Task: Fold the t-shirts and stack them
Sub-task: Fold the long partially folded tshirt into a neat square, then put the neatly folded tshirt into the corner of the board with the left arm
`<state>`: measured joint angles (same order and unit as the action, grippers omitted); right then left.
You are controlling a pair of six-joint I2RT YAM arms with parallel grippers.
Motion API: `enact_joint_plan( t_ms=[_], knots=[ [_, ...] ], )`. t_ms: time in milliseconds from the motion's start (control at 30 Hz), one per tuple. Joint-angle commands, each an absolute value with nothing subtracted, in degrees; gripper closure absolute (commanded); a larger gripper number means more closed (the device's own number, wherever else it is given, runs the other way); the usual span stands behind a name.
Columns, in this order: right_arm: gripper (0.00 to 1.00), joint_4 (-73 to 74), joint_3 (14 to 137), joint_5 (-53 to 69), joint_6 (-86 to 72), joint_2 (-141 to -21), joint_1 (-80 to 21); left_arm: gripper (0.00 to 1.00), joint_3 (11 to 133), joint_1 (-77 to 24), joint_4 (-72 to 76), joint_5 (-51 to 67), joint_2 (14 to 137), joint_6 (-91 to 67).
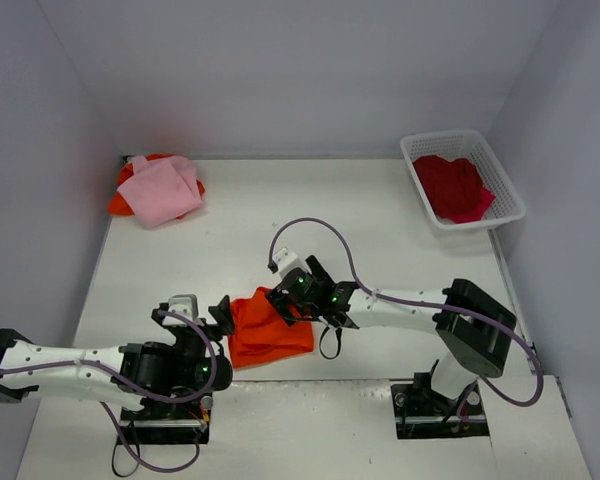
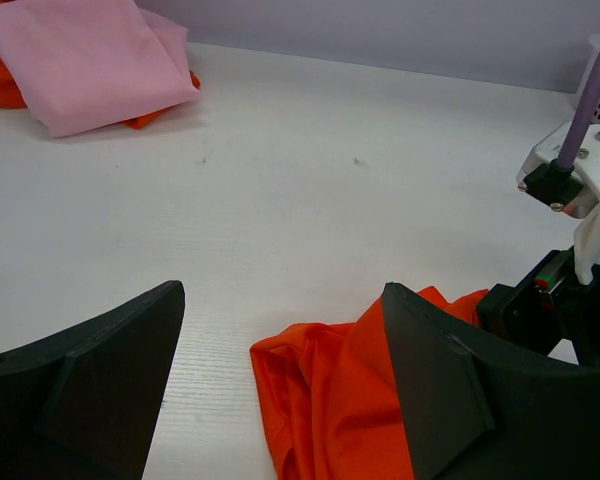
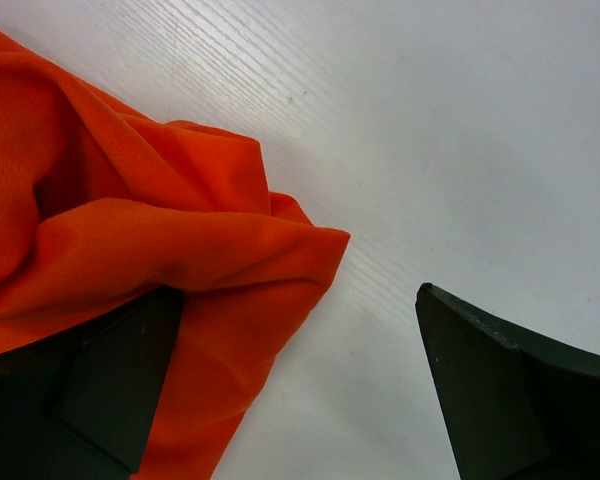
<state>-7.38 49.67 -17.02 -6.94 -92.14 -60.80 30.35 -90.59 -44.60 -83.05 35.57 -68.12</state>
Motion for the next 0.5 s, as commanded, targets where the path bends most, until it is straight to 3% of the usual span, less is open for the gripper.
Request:
enact_joint_plan(
  t_ms=[0, 233, 467],
  knots=[
    [0.00, -2.5, 51.1, -20.7, -13.3, -88.4, -61.3, 0.25, 33.5, -90.4, -45.6, -86.1, 36.2, -70.0],
    [0.00, -0.3, 51.2, -27.5, -18.9, -85.3, -67.0, 0.25, 33.0, -90.3, -41.9, -88.6, 39.1, -73.1],
    [0.00, 4.7, 53.3, -32.7, -22.4, -84.1, -70.6, 0.26, 34.0, -90.3, -38.3, -82.1, 48.0, -76.4]
  ],
)
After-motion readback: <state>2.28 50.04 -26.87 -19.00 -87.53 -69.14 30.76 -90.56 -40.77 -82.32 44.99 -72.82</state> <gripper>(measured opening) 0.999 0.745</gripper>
